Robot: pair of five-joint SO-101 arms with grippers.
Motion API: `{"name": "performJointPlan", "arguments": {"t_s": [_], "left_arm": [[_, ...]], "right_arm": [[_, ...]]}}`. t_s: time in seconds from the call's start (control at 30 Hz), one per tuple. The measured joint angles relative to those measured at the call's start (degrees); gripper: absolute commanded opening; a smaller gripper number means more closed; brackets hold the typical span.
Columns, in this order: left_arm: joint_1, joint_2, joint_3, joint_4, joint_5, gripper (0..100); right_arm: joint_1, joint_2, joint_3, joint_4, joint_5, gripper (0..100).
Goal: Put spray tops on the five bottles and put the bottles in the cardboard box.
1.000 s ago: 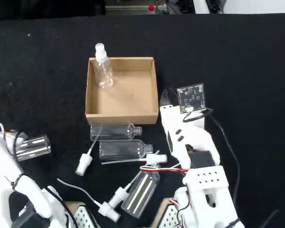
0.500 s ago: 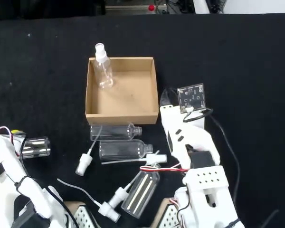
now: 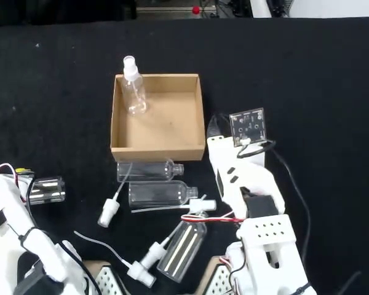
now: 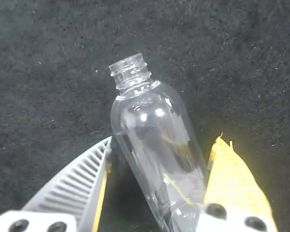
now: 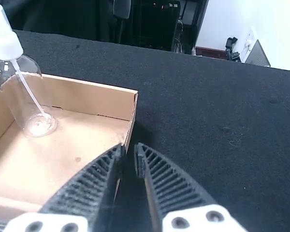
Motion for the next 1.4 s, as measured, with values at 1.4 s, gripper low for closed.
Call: {"name": "performJointPlan", "arguments": {"t_s": [1.4], "left_arm": [[-0.53,14.24,-23.47,16.26,-79.21,25]], "right_arm": [[0.0,0.0,0.0,0.0,0.0,3.3]]}}
